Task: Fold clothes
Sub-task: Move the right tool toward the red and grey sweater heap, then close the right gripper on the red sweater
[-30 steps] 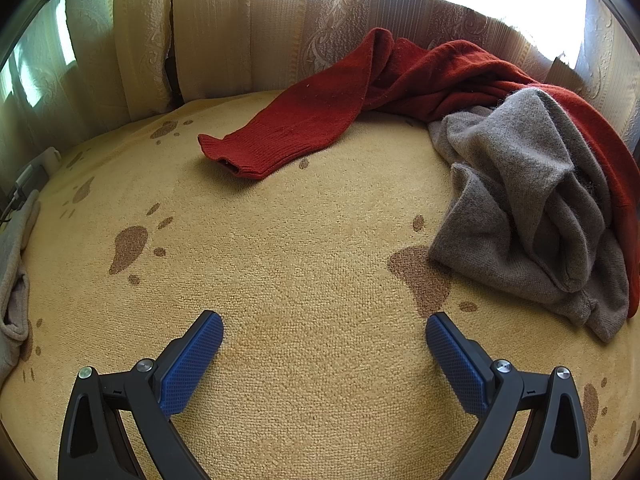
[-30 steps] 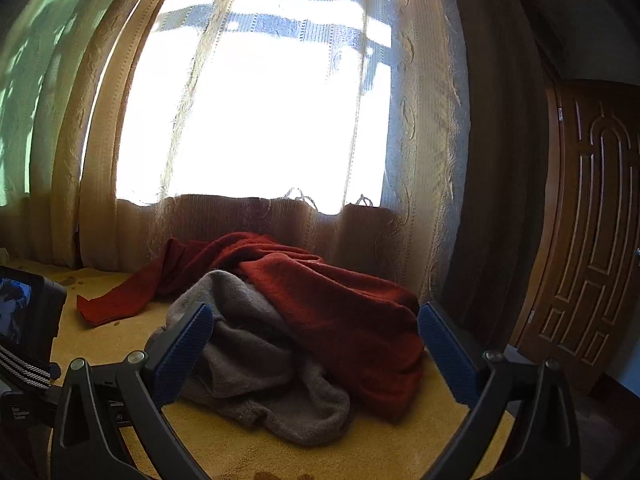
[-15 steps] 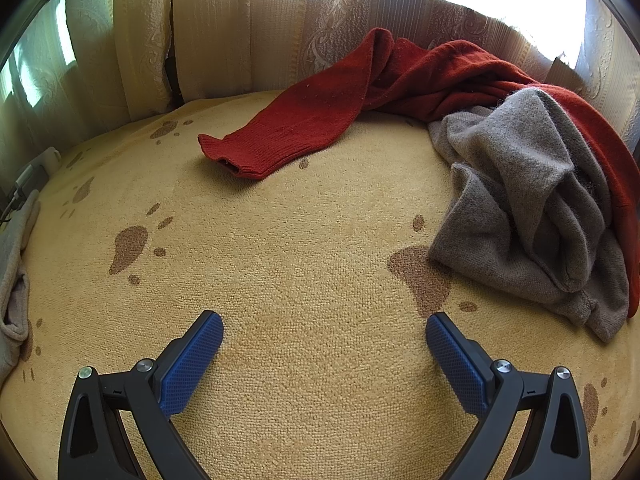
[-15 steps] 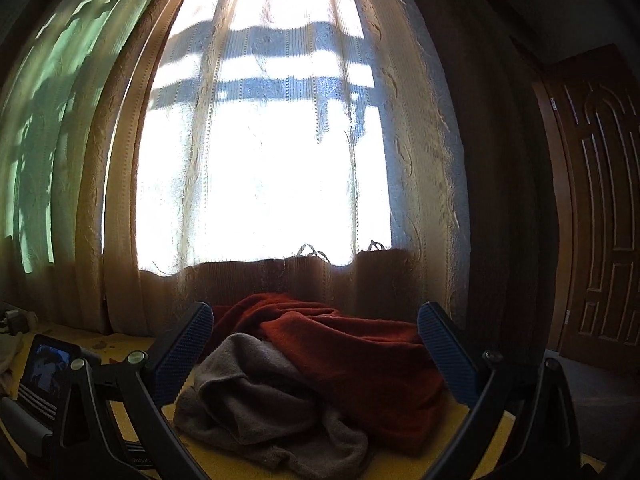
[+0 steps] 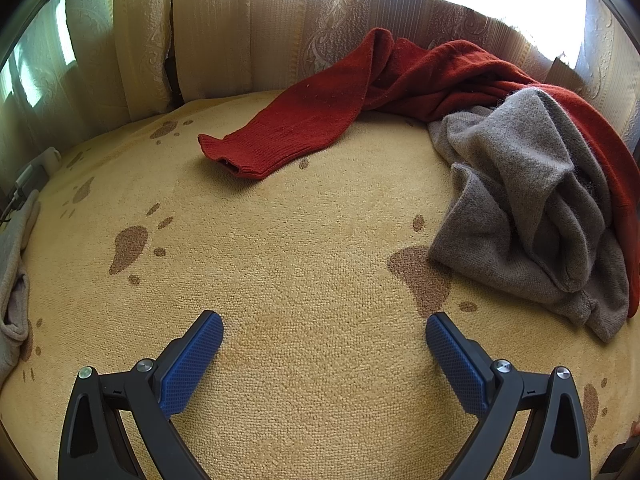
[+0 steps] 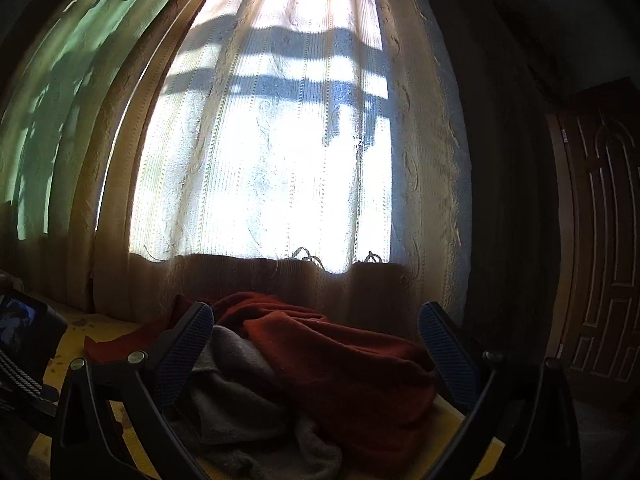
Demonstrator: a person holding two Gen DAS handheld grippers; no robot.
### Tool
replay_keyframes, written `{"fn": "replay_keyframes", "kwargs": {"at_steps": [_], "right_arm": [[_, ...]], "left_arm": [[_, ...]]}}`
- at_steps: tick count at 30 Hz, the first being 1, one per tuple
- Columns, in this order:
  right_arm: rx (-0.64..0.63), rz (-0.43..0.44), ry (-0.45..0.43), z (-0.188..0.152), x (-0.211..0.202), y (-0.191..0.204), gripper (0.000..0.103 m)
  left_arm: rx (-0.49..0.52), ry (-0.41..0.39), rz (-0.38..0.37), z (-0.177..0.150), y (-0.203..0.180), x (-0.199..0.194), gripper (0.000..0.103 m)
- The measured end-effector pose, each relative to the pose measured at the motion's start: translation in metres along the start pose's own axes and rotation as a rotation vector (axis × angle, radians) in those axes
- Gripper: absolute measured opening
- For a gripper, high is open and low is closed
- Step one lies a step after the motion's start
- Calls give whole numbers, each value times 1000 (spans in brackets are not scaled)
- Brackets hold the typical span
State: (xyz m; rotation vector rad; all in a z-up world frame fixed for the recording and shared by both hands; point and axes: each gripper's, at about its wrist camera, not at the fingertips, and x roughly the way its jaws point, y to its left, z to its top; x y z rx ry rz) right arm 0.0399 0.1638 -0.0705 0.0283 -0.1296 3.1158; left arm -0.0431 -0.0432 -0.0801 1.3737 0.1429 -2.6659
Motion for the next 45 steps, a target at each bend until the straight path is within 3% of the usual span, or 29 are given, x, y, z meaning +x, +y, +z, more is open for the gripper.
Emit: {"fn": "replay_keyframes", "kwargs": {"at_steps": [3,9,13,17,19,22,26,30,38,42,45], "right_arm": [[-11,14,72,-4,13,3,103],[37,124,326,-22,53,2,103],[81,111,299,-23,47,-6,103],[148,109,377,-28,60,-18,103],[154,76,319,-24,49,-22,103],[177,76,264,-21,39,-27,103],[221,88,370,-29,58,-33,103],[242,-4,225,-18,44,-45,103],[108,96,268,55,135,-33,103],[147,217,387,52,192,-21,103],[193,237,530,27,229,-12,103]], "left_arm": [[0,0,0,0,0,0,103],[-1,1,1,1,-1,0,103],[-2,1,1,1,1,-2,103],[7,2,-16,1,6,1,103],[21,3,-39,1,9,0,103],[49,0,-105,-2,16,-2,103],[92,-6,-240,-5,34,-8,103],[47,-28,-340,-8,55,-12,103],[-3,-43,-368,-7,59,-9,103],[-22,-49,-389,-9,62,-11,103],[-17,-48,-383,-8,61,-11,103]]}}
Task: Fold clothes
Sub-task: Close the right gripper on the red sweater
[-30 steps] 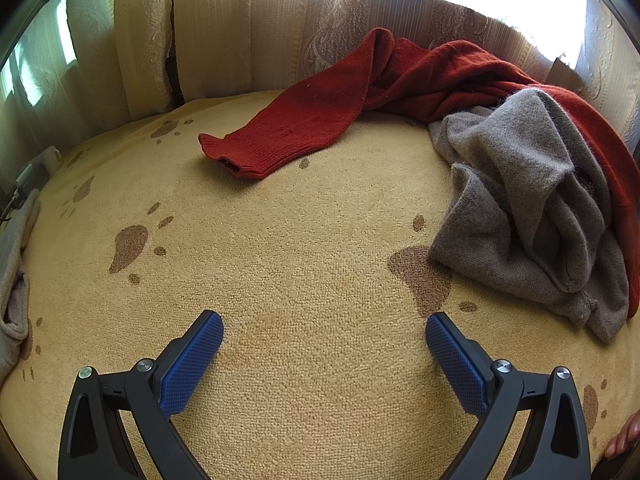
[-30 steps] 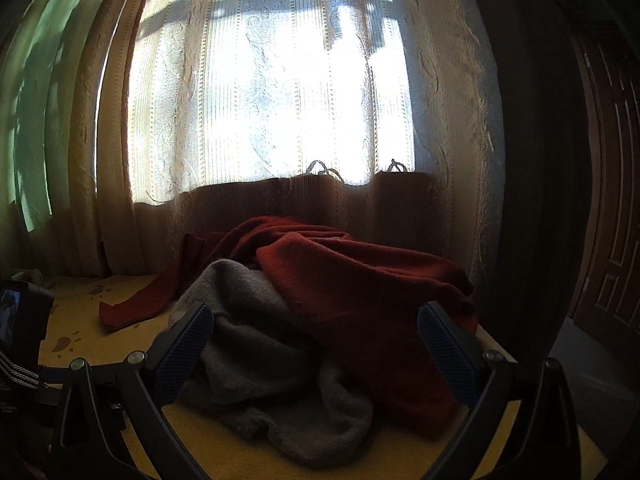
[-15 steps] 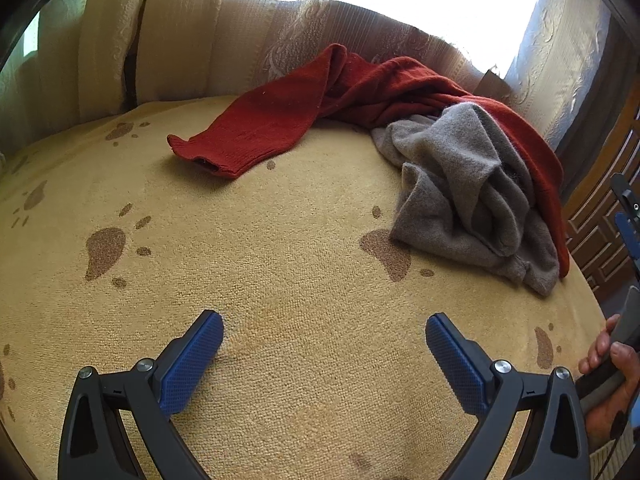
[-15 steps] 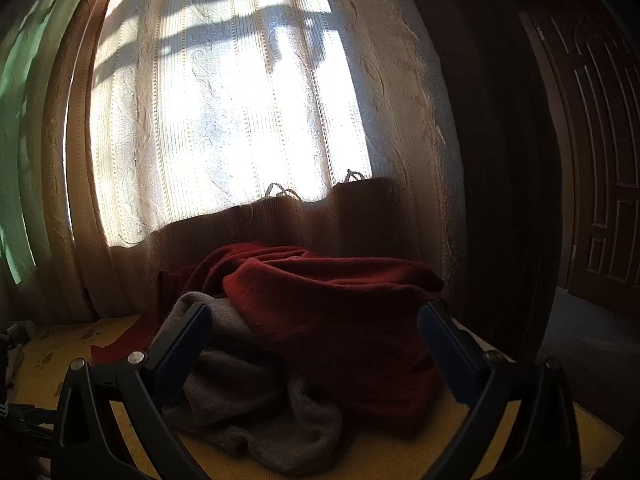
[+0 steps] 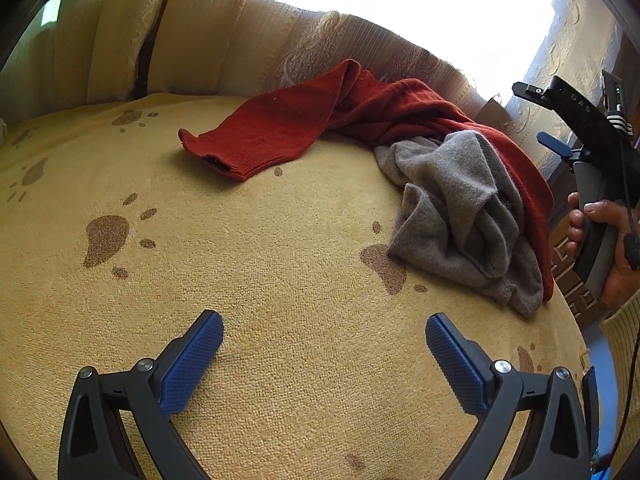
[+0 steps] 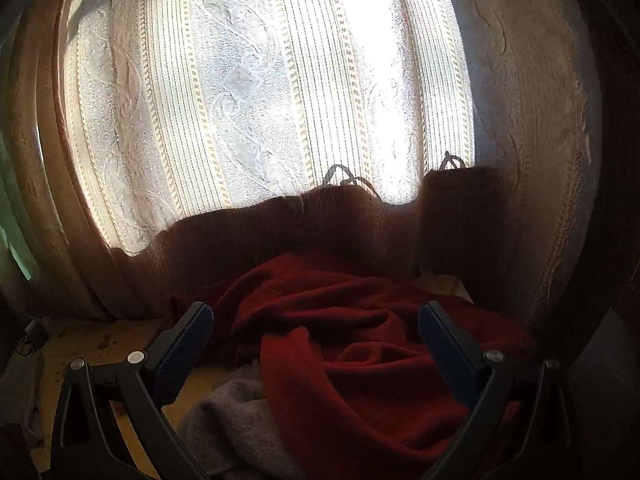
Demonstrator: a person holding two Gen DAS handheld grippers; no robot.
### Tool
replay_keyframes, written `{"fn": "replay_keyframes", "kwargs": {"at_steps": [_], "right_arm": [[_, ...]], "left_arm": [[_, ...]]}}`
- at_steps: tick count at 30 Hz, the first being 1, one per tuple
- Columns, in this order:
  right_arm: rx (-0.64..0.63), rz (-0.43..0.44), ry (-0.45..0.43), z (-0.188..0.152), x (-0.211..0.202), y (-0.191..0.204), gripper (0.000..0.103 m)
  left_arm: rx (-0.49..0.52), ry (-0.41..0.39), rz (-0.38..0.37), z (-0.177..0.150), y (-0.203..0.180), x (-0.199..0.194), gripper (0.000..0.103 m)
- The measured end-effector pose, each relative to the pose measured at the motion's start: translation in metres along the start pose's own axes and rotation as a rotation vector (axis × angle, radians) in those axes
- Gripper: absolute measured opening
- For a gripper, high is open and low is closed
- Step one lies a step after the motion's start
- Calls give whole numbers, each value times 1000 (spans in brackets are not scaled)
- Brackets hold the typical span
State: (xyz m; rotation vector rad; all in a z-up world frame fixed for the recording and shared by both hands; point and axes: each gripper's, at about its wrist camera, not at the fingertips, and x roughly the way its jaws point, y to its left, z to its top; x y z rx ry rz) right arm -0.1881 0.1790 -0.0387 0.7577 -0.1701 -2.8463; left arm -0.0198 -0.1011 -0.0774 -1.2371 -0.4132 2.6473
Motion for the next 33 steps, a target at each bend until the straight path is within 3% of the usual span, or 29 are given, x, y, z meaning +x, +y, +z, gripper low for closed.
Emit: {"fn": "replay_keyframes", "kwargs": {"at_steps": [5,14,21,33], "right_arm": [[-122,-41,143,-28,42,21,103],[-67,-177,196,-42,64,-1,102],[-75,-189,162,-44,55,-4,84],[-73,-193,163,-47,60,0,90]], "left_arm": [[10,4,15,0,-2,1,103],[27,12,39,-1,-5,2,103],[175,80,227,-5,-31,19,103],[190,85,245,-8,-25,17,103]]}}
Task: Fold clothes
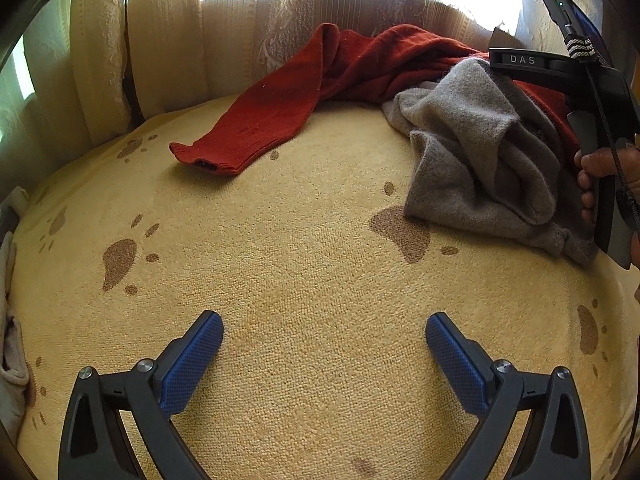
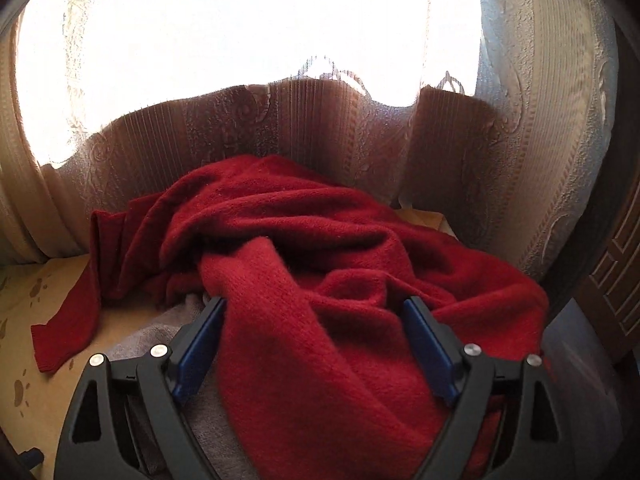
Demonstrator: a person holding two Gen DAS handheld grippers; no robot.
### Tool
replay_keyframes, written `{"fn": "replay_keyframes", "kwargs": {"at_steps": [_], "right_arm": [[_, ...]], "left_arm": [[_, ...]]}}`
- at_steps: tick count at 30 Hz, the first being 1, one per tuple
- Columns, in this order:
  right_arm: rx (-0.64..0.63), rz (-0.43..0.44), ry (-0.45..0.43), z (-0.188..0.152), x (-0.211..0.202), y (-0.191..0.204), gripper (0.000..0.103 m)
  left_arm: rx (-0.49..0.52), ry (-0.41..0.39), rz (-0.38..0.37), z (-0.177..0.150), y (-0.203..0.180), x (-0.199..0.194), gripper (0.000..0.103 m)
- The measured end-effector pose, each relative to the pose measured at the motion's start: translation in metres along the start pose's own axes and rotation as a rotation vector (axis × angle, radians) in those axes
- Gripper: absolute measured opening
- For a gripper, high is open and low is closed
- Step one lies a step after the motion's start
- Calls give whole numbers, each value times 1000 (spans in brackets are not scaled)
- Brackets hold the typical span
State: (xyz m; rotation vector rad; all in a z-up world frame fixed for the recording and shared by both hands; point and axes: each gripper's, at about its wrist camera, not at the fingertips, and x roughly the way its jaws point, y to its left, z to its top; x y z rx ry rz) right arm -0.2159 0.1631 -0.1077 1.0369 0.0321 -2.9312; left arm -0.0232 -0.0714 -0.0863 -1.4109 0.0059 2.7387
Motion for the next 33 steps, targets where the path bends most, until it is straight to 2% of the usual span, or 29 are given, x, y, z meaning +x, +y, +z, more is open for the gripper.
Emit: {"fn": "replay_keyframes", "kwargs": {"at_steps": [3,5,6,8,10,11,14,16,21,24,26,27,28,33], "right_arm": [[-5,-6,-6,-3,0,1,89],[-15,-5,-22,-5,-3,3,72],[-19,-1,-31,-5,-7,3,60],[-25,6,-53,-5,-15,5,50],[-21,16,-79,-4,-27,6,34],[-18,24,-92,-3,-33,6,32],[-20,79,-124,0,-53,8,19],[-33,116,-146,1,-68,12,6],[-84,154,-192,8,-103,29,6],[-78,144,-194,10,-100,31,10],[-57,154,-175,10,-92,30,42],[-44,163,-151,9,-86,29,84],[-35,168,-136,9,-79,28,102],[-72,47,-99,7,-50,35,100]], "left_arm": [[0,0,0,-1,3,0,103],[0,0,0,-2,6,-1,103],[0,0,0,-3,7,-1,103],[0,0,0,-3,9,-1,103],[0,0,0,-2,7,0,103],[0,0,0,-2,8,0,103],[0,0,0,-2,9,0,103],[0,1,0,-2,11,0,103],[0,1,1,-2,9,0,103],[0,1,1,-2,8,0,103],[0,1,1,-2,8,0,103],[0,1,1,-2,8,0,103],[0,1,1,-1,8,0,103],[0,1,1,-1,8,0,103]]}}
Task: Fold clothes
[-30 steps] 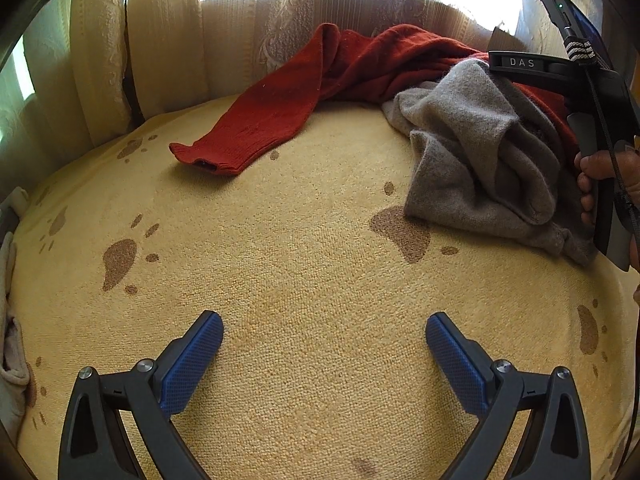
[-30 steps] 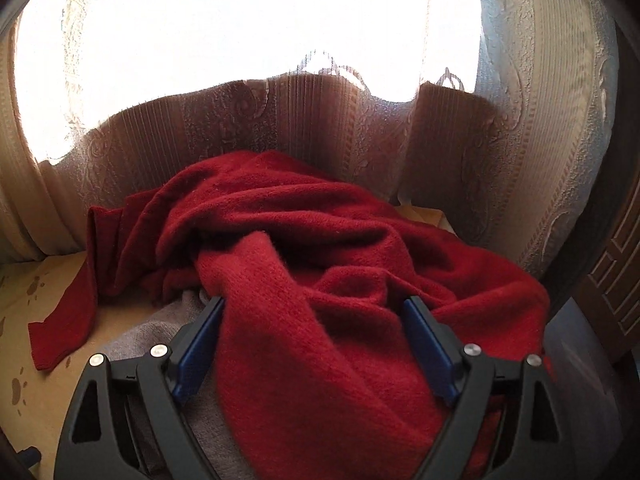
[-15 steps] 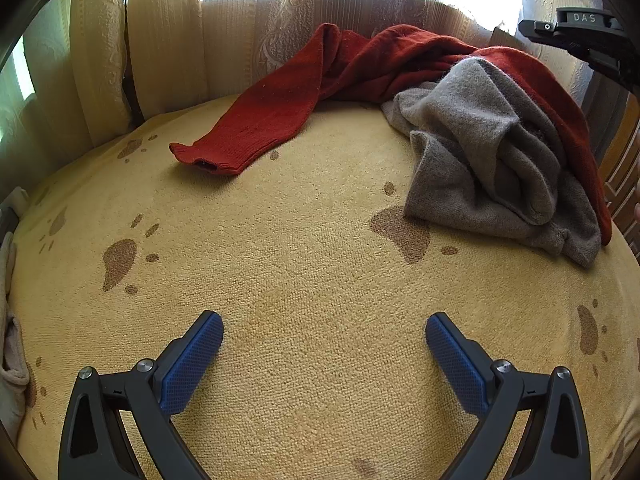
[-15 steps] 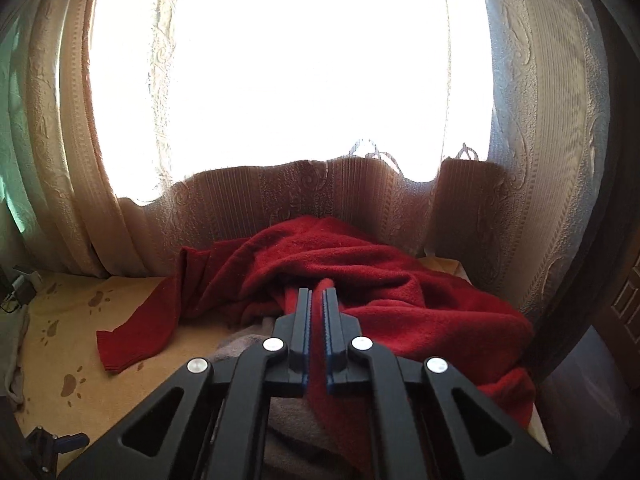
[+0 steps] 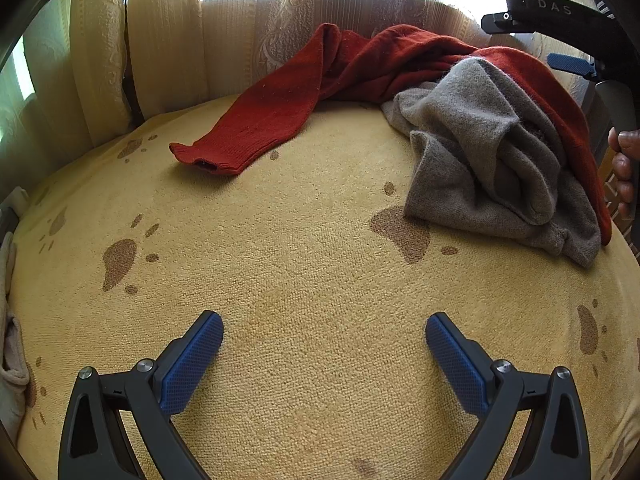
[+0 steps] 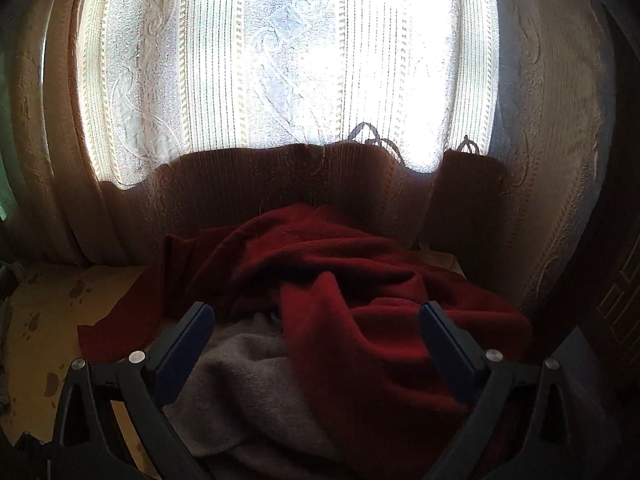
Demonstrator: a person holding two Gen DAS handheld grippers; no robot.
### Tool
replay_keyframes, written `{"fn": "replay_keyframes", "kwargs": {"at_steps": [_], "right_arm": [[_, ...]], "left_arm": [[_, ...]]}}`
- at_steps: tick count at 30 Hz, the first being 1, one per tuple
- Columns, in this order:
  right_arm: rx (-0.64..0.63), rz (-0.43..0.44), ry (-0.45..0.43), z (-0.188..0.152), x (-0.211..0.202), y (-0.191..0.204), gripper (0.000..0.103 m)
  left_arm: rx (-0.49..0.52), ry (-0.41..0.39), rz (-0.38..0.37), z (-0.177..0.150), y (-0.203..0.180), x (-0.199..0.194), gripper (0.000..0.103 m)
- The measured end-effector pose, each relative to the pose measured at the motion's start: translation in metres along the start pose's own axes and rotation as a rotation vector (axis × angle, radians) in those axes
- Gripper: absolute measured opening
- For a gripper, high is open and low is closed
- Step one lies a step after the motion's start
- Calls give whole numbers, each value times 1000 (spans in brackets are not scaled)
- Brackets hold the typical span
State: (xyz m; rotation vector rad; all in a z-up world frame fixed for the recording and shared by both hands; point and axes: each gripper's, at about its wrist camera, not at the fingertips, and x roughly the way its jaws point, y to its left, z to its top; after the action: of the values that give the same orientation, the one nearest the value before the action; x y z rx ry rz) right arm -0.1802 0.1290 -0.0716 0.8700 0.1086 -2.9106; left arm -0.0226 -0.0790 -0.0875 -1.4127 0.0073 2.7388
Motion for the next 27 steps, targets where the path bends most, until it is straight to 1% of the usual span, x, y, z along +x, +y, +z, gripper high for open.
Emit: {"fn": "replay_keyframes", "kwargs": {"at_steps": [1,2,4,6,7,8,10,13,14,17,18,20,23,25,27], "right_arm": [[-4,-18,23,0,7,-1,98],[-2,-33,40,0,14,-2,90],[11,-56,75,-1,27,-5,54],[8,-64,129,-5,39,-8,40],[-3,-63,147,-7,43,-10,29],[-19,-70,159,-9,48,-10,25],[-26,-74,141,-10,47,-10,15],[27,-28,60,-6,27,-14,12],[60,7,29,-3,17,-17,12],[160,153,-51,8,-16,-26,11],[173,190,-75,11,-28,-26,11],[171,239,-99,11,-50,-22,10],[168,311,-136,10,-83,-16,10],[136,325,-142,5,-99,-6,10],[124,348,-141,-9,-111,-4,10]], "left_arm": [[0,0,0,0,0,0,103],[0,0,0,0,0,0,103],[0,0,0,0,-1,0,103],[0,0,0,0,0,0,103],[0,0,0,0,-1,0,103],[0,0,0,0,-1,0,103],[0,0,0,0,-1,0,103],[1,1,0,0,1,0,103],[3,1,-3,0,3,0,103],[11,5,-13,-1,7,0,103],[20,11,-22,0,8,0,103],[34,21,-39,0,12,-1,103],[10,10,-63,-2,19,-3,103],[-9,2,-83,-2,25,-4,103],[-53,-14,-110,-3,36,-8,103]]}}
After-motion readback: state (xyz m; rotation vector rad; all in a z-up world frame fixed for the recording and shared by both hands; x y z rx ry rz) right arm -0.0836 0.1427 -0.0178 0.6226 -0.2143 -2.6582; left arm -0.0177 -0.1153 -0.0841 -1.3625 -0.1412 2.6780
